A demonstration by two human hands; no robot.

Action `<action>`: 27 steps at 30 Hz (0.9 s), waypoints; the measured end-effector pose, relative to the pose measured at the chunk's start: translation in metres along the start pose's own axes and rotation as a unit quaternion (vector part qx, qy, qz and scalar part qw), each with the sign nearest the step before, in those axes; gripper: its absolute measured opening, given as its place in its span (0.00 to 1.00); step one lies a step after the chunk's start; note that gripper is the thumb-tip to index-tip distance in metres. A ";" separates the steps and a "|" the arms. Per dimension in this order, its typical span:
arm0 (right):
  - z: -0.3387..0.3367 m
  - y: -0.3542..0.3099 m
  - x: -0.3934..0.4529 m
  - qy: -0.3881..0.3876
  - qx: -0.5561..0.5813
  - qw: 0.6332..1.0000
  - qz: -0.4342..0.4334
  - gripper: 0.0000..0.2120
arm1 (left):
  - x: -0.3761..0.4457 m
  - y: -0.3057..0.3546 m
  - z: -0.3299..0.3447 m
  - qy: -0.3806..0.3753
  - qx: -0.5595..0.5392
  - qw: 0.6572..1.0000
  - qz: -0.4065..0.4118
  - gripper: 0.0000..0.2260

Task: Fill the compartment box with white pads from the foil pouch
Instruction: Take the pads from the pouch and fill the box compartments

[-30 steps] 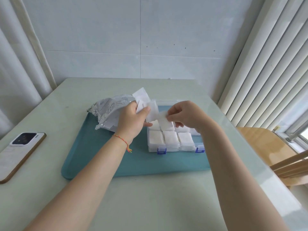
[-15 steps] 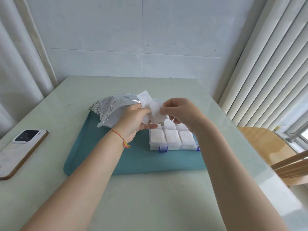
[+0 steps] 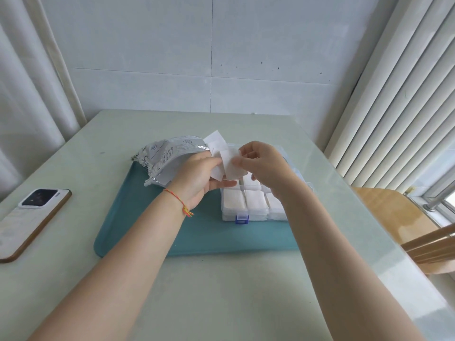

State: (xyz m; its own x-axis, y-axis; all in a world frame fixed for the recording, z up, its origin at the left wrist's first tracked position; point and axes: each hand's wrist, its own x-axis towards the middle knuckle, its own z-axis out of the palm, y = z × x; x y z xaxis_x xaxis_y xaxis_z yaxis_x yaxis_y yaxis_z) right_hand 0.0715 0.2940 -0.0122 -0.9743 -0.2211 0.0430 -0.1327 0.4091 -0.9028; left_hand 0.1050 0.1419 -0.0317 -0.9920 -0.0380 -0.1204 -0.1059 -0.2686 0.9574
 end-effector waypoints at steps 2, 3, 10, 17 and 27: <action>0.001 0.000 0.001 0.019 -0.005 1.000 -0.017 0.03 | 0.000 0.000 0.000 -0.005 0.000 1.000 -0.001 0.13; 0.001 -0.001 0.001 0.026 -0.006 0.999 -0.023 0.02 | 0.000 0.001 0.000 -0.006 0.000 1.000 -0.001 0.13; 0.001 -0.001 0.000 0.030 -0.008 0.999 -0.041 0.05 | -0.001 0.000 0.001 0.006 0.004 1.000 0.007 0.12; -0.001 -0.002 -0.004 -0.005 -0.101 0.984 -0.145 0.13 | -0.002 0.004 0.000 0.017 -0.005 1.000 -0.003 0.12; -0.015 0.001 0.004 0.014 -0.174 0.974 -0.147 0.03 | 0.000 0.004 0.000 0.035 0.013 0.999 0.000 0.12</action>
State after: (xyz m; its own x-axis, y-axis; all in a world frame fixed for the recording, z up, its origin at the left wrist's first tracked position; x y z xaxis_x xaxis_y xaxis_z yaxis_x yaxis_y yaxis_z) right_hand 0.0650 0.3074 -0.0065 -0.8889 -0.3520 0.2932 -0.4554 0.6087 -0.6498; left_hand 0.1047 0.1405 -0.0281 -0.9849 -0.1049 -0.1379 -0.1090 -0.2440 0.9636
